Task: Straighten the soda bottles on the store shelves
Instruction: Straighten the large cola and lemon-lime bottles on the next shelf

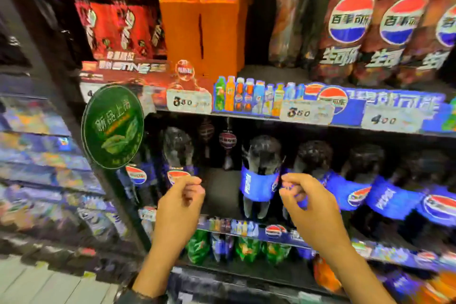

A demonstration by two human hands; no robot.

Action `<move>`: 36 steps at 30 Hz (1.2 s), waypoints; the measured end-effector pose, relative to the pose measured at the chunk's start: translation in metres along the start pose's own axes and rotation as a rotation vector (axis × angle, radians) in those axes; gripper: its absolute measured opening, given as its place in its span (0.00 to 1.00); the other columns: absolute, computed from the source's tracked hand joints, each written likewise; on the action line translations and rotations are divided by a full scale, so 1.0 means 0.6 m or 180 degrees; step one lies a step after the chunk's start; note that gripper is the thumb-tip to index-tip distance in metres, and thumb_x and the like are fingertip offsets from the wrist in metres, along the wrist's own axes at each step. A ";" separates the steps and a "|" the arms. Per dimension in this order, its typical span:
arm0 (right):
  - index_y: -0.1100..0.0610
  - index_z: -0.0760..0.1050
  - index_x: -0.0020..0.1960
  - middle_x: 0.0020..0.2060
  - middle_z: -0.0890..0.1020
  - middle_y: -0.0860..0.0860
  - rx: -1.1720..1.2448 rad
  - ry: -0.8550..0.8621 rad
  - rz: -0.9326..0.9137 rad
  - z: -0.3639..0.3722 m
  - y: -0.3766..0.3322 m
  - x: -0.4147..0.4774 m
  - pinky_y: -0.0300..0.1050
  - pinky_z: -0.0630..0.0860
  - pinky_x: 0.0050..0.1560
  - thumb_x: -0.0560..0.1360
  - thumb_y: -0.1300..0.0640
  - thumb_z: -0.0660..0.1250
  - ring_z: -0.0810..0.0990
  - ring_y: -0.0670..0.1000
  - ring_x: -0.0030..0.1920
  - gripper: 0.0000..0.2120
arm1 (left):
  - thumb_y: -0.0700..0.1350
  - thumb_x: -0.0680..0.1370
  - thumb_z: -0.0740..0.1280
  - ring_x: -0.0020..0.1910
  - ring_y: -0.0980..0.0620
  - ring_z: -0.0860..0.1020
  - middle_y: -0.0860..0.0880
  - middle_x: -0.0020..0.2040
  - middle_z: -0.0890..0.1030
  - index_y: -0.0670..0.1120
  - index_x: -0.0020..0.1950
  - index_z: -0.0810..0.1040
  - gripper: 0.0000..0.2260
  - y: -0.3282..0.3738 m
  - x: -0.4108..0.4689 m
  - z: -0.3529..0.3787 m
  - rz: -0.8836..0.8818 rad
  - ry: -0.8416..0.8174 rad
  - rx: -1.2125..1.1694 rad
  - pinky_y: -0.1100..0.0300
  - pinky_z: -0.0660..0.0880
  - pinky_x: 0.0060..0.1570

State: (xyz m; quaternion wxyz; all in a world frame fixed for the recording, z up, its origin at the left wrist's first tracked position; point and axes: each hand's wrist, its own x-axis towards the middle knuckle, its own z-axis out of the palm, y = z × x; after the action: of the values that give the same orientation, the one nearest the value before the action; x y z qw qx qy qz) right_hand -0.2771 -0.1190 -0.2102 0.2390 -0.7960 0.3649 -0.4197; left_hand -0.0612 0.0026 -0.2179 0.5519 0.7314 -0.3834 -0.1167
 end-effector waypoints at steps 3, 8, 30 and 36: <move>0.38 0.73 0.54 0.46 0.79 0.40 0.0081 -0.0208 0.0639 0.039 0.042 -0.031 0.45 0.78 0.46 0.72 0.54 0.72 0.79 0.43 0.44 0.16 | 0.40 0.75 0.70 0.46 0.52 0.80 0.50 0.45 0.82 0.47 0.53 0.78 0.08 -0.081 -0.004 0.000 -0.0623 -0.0023 0.0021 0.62 0.74 0.46; 0.53 0.72 0.65 0.56 0.78 0.49 0.0155 -0.0314 0.1302 0.090 0.073 -0.046 0.53 0.76 0.57 0.74 0.56 0.70 0.77 0.50 0.57 0.20 | 0.39 0.75 0.70 0.48 0.54 0.78 0.47 0.54 0.80 0.45 0.60 0.75 0.14 -0.143 0.013 0.022 -0.1025 -0.0606 -0.0231 0.59 0.74 0.54; 0.59 0.69 0.66 0.57 0.74 0.49 -0.0859 0.0677 0.0419 -0.067 0.027 0.119 0.37 0.65 0.61 0.71 0.51 0.72 0.72 0.50 0.60 0.27 | 0.59 0.59 0.80 0.76 0.52 0.54 0.54 0.76 0.53 0.55 0.77 0.44 0.58 -0.068 0.008 0.304 -0.0032 -0.0223 -0.0441 0.45 0.61 0.72; 0.48 0.75 0.60 0.51 0.79 0.43 -0.0499 -0.0492 0.0937 -0.088 0.048 0.197 0.32 0.68 0.48 0.70 0.47 0.71 0.76 0.43 0.51 0.20 | 0.66 0.52 0.79 0.73 0.54 0.59 0.56 0.73 0.61 0.59 0.76 0.48 0.61 -0.087 0.019 0.330 -0.0178 0.0165 -0.0410 0.47 0.65 0.70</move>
State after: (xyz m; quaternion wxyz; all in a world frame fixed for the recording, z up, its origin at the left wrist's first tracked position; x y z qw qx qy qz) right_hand -0.2878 -0.2330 -0.1437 0.2624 -0.7800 0.4896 -0.2881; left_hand -0.1483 -0.1423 -0.3337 0.6040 0.7075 -0.3400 -0.1376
